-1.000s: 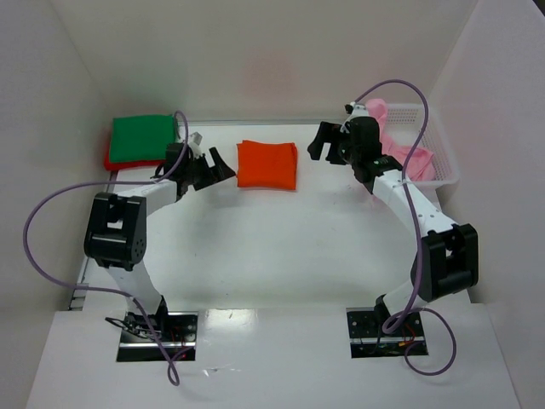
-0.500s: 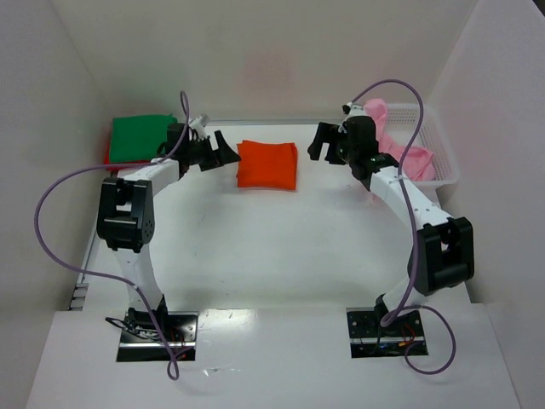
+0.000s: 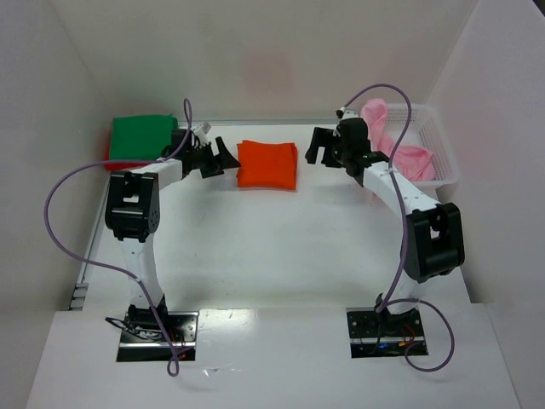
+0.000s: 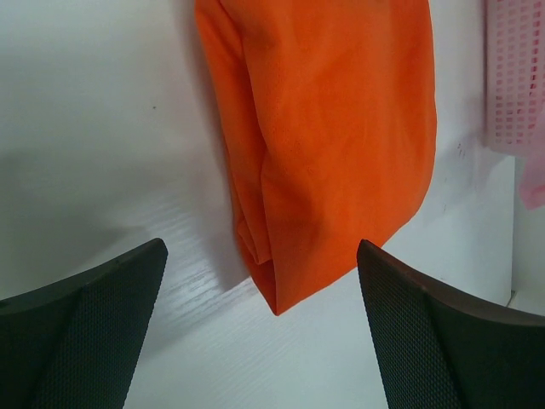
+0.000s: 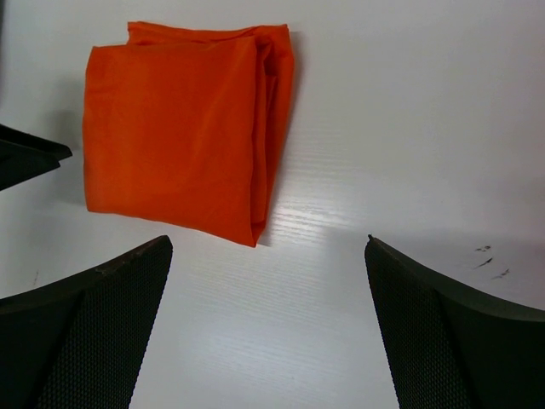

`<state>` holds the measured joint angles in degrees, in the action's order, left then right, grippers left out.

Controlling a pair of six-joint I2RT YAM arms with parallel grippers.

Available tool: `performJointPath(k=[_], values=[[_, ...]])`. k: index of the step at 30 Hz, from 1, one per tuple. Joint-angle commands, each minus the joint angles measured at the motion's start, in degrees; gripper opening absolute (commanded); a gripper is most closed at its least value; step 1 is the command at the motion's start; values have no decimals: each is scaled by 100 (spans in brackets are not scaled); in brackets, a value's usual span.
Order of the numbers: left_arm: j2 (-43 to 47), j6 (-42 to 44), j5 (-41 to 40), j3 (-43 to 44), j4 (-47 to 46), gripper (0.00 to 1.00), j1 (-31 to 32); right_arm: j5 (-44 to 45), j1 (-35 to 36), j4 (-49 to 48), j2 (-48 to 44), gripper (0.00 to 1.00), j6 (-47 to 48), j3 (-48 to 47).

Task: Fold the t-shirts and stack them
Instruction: Put the neatly folded tshirt into the corner of the board with the left arm

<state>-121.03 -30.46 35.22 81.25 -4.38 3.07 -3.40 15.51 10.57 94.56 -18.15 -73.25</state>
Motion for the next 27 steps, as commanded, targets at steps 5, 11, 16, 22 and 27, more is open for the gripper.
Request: performJointPath(k=[5,11,16,22,27], values=[[-333,-215,90,434,-230,100,-26,50,31,-80,291,99,13,-427],[-527,-215,143,629,-177,100,80,-100,31,-301,615,99,-39,-479],[-702,-215,11,839,8,100,264,-152,31,-127,1404,82,-91,-1084],[-808,-277,-420,998,192,100,589,-91,31,-46,1934,64,-92,-1428],[-983,-565,-604,998,192,100,589,-160,31,-38,2101,62,-92,-1674]])
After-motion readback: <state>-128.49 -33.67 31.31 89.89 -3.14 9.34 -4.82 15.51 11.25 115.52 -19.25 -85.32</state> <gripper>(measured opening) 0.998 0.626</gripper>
